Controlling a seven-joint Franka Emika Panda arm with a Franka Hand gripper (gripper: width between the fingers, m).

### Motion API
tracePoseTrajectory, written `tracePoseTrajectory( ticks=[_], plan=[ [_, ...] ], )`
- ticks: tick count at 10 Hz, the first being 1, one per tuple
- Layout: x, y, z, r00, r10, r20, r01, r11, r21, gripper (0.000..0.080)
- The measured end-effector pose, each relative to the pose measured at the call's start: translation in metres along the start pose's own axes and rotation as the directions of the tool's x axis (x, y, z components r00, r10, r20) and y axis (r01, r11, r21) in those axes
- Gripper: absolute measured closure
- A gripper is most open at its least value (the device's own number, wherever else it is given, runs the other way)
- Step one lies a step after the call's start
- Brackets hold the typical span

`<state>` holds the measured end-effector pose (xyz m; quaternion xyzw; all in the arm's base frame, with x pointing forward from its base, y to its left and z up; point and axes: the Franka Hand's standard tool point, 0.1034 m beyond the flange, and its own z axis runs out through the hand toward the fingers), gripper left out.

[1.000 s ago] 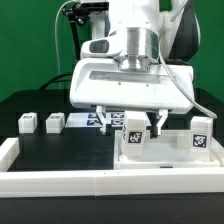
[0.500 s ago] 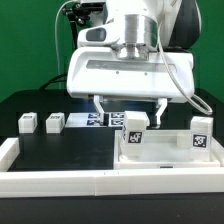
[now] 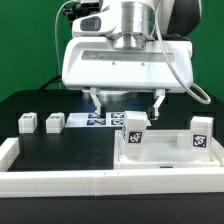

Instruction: Assemble square table

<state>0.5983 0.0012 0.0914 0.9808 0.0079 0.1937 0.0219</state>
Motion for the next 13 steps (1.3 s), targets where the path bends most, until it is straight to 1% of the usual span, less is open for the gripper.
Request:
tracePoseTrajectory(
  ticks=[1,2,3,4,6,8,9,10,11,12,13],
  plan=[
    [0.0015,-0.0003,0.0024,0.997,0.002,0.078,-0.004,1.000,0.018,0.0150],
    [0.0041,-0.0005,0.0038,0.992,0.001,0.129,-0.005,1.000,0.029,0.0150],
    [0.0022,-0.0028,0.0050,0.974,-0.003,0.226,-0.008,0.999,0.050,0.0150],
    [0.0031,-0.0028,0.0048,0.956,-0.005,0.293,-0.014,0.998,0.063,0.0150],
    [0.0020,-0.0019,0.0092,0.947,-0.005,0.321,-0.017,0.998,0.065,0.0150],
    [0.0019,-0.0025,0.0108,0.953,-0.009,0.302,-0.010,0.998,0.062,0.0150],
    [0.0020,-0.0022,0.0108,0.953,-0.008,0.302,-0.011,0.998,0.062,0.0280],
    [0.0020,-0.0022,0.0108,0.953,-0.008,0.302,-0.011,0.998,0.062,0.0280],
    [0.0020,-0.0022,0.0108,0.953,-0.008,0.302,-0.011,0.998,0.062,0.0416],
    [0.0020,-0.0021,0.0108,0.953,-0.008,0.302,-0.011,0.998,0.061,0.0508],
    [0.0020,-0.0021,0.0108,0.953,-0.008,0.302,-0.011,0.998,0.061,0.0508]
  ],
)
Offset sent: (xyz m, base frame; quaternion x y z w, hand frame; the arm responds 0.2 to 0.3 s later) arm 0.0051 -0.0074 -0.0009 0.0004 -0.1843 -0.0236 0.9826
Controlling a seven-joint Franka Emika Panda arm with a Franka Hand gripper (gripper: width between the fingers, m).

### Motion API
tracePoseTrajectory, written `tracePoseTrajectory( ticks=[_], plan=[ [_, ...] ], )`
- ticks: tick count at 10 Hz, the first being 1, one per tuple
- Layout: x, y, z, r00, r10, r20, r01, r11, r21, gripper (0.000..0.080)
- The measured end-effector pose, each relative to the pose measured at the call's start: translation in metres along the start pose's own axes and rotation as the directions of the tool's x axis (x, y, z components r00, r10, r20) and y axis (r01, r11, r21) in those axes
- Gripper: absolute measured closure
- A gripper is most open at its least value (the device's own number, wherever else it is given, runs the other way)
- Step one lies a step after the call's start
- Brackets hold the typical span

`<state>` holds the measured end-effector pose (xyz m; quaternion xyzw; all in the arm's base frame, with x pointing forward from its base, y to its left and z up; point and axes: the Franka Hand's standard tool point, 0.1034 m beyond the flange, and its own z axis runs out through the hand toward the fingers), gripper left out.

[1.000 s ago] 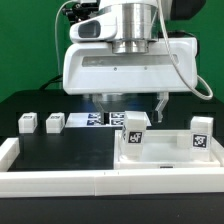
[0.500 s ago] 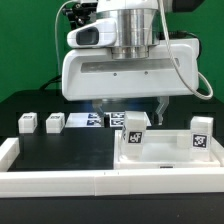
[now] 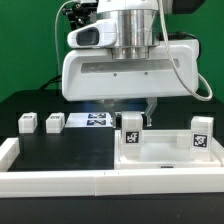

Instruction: Assemble square table

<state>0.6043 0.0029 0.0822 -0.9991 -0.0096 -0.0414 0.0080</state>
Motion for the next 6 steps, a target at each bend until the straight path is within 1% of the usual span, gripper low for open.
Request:
tracePoseTrajectory(
  ticks=[3,4,6],
  plan=[
    [0.0000,0.0000,0.0000,1.000,0.026,0.000,-0.026,1.000,0.001,0.0508],
    [0.0000,-0.0004,0.0000,0.998,0.064,0.000,-0.064,0.998,0.003,0.0508],
    [0.0000,-0.0004,0.0008,0.977,0.214,-0.011,-0.214,0.977,0.005,0.0508]
  ],
)
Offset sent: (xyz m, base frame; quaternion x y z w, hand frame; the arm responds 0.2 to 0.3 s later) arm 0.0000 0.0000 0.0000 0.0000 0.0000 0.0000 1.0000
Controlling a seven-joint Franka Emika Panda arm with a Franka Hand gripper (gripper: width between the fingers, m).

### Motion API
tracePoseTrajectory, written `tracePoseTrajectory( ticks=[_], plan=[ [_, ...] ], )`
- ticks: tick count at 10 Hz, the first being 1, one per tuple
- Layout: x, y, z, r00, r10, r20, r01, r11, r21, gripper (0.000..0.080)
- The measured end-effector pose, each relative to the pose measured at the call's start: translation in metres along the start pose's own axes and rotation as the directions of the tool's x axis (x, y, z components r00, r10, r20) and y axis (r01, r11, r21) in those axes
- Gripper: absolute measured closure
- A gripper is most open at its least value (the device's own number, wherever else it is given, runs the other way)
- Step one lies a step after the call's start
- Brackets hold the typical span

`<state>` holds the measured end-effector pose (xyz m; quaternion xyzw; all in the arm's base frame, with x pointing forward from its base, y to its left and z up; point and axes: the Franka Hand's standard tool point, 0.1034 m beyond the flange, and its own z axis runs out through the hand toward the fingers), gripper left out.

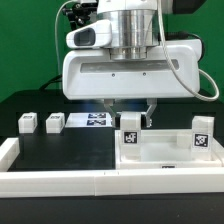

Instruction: Assemble square table

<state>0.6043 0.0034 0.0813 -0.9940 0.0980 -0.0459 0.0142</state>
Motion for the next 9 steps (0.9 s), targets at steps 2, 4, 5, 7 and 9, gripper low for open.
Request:
tracePoseTrajectory(
  ticks=[2,4,5,7,9],
  plan=[
    [0.0005,-0.0022,0.0005,0.978,0.208,-0.029,-0.208,0.978,0.009,0.0508],
    [0.0009,-0.0013,0.0007,0.912,0.410,-0.029,-0.410,0.912,0.016,0.0506],
    [0.0009,-0.0016,0.0007,0.872,0.489,-0.027,-0.488,0.873,0.020,0.0506],
    [-0.0005,-0.0050,0.0019,0.768,0.640,-0.019,-0.639,0.769,0.025,0.0506],
    [-0.0005,-0.0088,0.0032,0.643,0.766,-0.011,-0.765,0.643,0.037,0.0506]
  ],
)
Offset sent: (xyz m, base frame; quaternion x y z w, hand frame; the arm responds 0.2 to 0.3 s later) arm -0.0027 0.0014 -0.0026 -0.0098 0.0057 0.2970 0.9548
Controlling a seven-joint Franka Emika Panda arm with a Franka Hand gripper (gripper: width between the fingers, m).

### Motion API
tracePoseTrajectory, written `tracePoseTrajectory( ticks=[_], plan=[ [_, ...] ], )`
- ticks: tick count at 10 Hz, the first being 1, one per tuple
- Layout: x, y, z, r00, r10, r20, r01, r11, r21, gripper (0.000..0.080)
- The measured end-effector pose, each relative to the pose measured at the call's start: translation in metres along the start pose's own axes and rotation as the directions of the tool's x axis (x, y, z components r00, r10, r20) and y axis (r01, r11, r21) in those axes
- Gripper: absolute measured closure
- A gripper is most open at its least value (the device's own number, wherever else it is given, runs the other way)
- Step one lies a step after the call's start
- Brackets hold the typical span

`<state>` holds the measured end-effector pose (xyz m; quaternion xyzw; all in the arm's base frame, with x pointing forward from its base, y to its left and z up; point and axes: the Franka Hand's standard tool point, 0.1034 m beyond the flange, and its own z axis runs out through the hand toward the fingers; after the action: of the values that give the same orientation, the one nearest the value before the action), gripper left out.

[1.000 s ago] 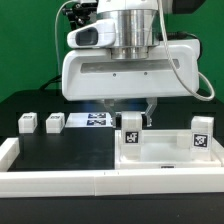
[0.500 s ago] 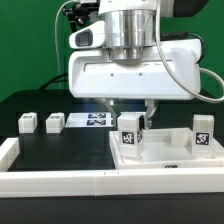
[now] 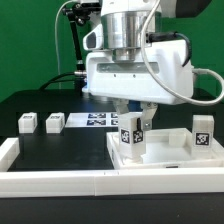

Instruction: Assemble square table

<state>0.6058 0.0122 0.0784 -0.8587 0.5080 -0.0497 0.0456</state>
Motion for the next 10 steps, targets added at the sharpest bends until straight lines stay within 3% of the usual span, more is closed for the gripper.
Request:
tracePoseTrajectory(
  ticks=[3,5,6,7,10],
  plan=[
    [-0.0059,-0.0029,0.0012,0.980,0.198,0.017,-0.198,0.980,0.008,0.0506],
    [-0.0057,-0.0027,0.0013,0.983,0.180,0.017,-0.180,0.984,0.008,0.0506],
    [-0.0039,-0.0020,0.0008,0.995,0.099,0.020,-0.099,0.995,0.006,0.0321],
    [-0.0021,-0.0013,0.0004,0.997,0.068,0.024,-0.068,0.998,0.002,0.0207],
    [-0.0033,-0.0021,0.0004,0.971,-0.240,0.020,0.240,0.971,0.005,0.0153]
  ],
)
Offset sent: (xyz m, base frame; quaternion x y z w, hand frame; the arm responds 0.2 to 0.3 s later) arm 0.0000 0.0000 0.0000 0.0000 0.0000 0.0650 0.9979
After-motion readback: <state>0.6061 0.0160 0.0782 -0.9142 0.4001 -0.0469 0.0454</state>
